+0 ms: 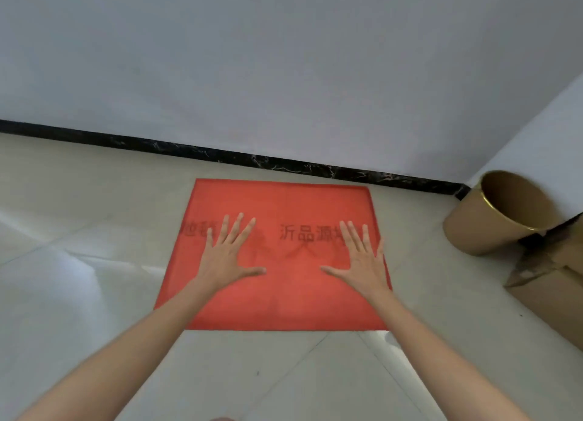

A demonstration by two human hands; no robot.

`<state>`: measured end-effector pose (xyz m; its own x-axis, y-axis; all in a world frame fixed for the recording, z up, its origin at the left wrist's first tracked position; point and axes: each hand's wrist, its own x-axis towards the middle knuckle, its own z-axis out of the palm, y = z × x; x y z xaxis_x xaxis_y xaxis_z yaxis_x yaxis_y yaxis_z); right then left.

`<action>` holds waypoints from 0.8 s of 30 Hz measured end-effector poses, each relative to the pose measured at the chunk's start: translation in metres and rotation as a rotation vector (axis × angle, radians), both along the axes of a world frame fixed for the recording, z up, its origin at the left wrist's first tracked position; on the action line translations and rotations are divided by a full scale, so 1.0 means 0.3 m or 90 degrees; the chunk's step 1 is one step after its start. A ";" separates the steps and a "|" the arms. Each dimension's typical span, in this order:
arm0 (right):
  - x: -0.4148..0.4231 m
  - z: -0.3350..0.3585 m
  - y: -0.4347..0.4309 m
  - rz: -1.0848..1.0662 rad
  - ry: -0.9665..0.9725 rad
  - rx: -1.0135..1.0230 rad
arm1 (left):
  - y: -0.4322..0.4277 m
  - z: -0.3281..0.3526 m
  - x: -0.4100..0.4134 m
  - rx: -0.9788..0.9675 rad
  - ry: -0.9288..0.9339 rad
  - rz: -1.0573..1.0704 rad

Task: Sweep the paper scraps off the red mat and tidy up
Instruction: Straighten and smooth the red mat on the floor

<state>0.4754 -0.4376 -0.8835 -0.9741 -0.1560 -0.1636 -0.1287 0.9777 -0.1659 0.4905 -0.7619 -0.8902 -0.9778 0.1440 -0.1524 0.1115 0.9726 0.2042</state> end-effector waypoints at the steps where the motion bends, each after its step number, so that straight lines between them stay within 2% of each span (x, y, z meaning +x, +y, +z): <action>1: 0.011 -0.108 0.005 -0.011 -0.008 0.005 | -0.007 -0.111 0.008 -0.005 -0.016 -0.002; 6: -0.025 -0.603 0.050 -0.141 -0.049 -0.023 | -0.124 -0.588 -0.022 -0.018 -0.086 0.079; 11: -0.038 -0.849 0.174 -0.264 -0.173 -0.027 | -0.319 -0.846 0.019 0.005 -0.159 0.269; 14: -0.043 -0.916 0.235 -0.306 -0.196 -0.074 | -0.356 -0.924 0.041 0.044 -0.140 0.337; 18: -0.039 -0.933 0.345 -0.400 -0.167 -0.081 | -0.379 -0.944 0.035 0.079 -0.104 0.377; 21: -0.021 -0.956 0.426 -0.481 -0.109 -0.117 | -0.437 -0.953 0.048 0.103 -0.074 0.487; 24: -0.030 -0.944 0.415 -0.501 -0.092 -0.149 | -0.480 -0.963 0.047 0.132 -0.043 0.569</action>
<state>0.4663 -0.3130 -1.1666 -0.7850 0.5157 -0.3433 0.6157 0.7113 -0.3392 0.5046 -0.9058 -1.1792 -0.7283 -0.6307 -0.2679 -0.6828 0.6343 0.3626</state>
